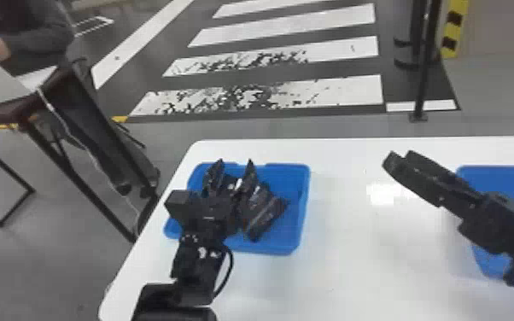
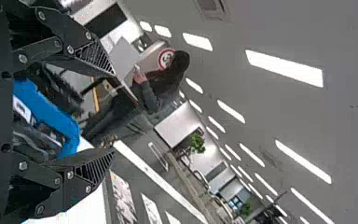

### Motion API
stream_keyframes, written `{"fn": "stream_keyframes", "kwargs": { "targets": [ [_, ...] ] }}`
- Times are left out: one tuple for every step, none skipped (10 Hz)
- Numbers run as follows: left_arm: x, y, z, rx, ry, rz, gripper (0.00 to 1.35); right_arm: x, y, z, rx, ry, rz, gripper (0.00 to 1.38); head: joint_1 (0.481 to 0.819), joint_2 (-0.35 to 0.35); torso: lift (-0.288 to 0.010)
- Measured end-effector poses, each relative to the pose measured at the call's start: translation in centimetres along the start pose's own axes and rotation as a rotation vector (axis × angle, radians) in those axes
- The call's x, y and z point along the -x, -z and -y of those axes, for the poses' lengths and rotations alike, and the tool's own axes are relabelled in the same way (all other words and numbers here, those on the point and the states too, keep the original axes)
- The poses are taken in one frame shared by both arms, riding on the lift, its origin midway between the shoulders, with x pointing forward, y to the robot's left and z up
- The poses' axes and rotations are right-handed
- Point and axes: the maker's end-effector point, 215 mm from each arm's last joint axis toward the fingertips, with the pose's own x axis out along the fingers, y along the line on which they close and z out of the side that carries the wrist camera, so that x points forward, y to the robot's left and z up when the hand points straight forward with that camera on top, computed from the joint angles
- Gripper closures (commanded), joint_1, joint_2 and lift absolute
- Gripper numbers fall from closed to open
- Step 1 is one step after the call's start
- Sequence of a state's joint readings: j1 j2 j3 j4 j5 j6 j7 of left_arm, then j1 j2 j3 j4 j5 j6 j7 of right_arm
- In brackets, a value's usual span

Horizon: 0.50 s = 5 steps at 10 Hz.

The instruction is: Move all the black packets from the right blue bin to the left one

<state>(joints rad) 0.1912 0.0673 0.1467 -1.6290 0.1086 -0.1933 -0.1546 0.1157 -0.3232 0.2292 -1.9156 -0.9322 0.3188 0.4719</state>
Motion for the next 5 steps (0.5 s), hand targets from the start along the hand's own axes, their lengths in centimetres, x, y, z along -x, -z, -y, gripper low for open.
{"fn": "stream_keyframes", "kwargs": {
  "targets": [
    [0.4, -2.6, 1.2, 0.010, 0.032, 0.061, 0.12, 1.6, -1.9, 2.8, 0.106, 0.088, -0.019, 0.50, 0.695, 0.251, -0.140],
    [1.4, -5.5, 2.7, 0.007, 0.064, 0.095, 0.13, 3.8, -3.7, 6.1, 0.238, 0.209, -0.073, 0.50, 0.695, 0.193, -0.140],
    [2.7, -7.9, 4.3, -0.001, 0.102, 0.099, 0.12, 6.5, -4.8, 9.7, 0.332, 0.343, -0.150, 0.50, 0.695, 0.126, -0.140],
    [4.1, -9.8, 5.9, -0.001, 0.133, 0.102, 0.12, 9.5, -5.0, 13.1, 0.367, 0.469, -0.227, 0.50, 0.695, 0.062, -0.140],
    [5.3, -11.4, 7.5, 0.013, 0.159, 0.122, 0.11, 13.1, -5.1, 16.3, 0.376, 0.595, -0.293, 0.50, 0.695, 0.023, -0.140]
  ]
}}
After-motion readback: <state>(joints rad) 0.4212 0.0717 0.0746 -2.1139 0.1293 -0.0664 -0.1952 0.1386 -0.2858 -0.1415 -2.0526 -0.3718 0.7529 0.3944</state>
